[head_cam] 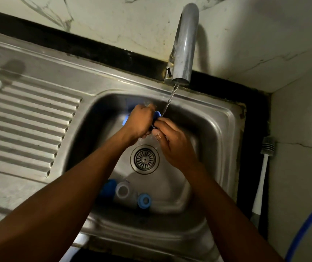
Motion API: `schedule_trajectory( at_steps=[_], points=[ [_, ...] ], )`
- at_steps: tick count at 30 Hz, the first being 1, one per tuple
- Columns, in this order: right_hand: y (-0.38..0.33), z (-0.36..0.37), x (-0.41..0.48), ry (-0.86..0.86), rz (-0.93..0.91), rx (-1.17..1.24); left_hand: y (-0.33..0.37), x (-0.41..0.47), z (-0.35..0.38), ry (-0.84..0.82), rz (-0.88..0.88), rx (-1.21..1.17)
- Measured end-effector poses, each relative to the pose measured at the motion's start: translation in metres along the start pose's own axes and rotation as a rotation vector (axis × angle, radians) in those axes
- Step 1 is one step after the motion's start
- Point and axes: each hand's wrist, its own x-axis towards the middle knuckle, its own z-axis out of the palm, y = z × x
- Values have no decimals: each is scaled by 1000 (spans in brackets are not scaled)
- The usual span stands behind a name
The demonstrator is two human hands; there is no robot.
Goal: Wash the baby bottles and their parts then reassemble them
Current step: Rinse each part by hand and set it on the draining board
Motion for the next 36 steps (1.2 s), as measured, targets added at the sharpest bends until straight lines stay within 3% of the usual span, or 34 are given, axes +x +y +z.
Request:
schedule_trajectory(
  at_steps=[4,6,8,11,13,15,17,19,22,26,28,29,33,36],
  points=[
    [10,-2,6,-35,-75,-55,12,4,-8,-152,-198,-157],
    [10,1,10,100,67,130,12,4,-11,-224,-158,-275],
    [3,2,14,266,292,414,5,-1,-8,-246,-38,-241],
    [-12,12,11,291,500,668,-8,-8,4,-183,99,-219],
    [-16,13,3,256,392,501,-13,-9,10,-87,134,-132],
    [-5,10,-5,206,150,196,-12,-9,11,-33,136,-59],
    [7,5,-9,151,-10,-60,-6,-7,10,-17,83,-33],
    [10,5,-9,89,-55,-148,2,-3,5,-9,-32,-16],
    [3,5,2,55,31,32,6,2,-4,-73,-157,-84],
    [-15,2,15,261,306,518,-7,-2,-8,-184,63,-216],
    [-22,5,13,252,365,618,-9,-7,-3,-150,173,-208],
    [-23,6,11,237,330,560,-9,-8,0,-116,194,-187],
    [9,-6,0,57,-83,-59,-5,-6,3,-12,115,-67],
    [15,-5,1,-8,-142,-125,-3,1,-6,-146,-65,-36]
  ],
)
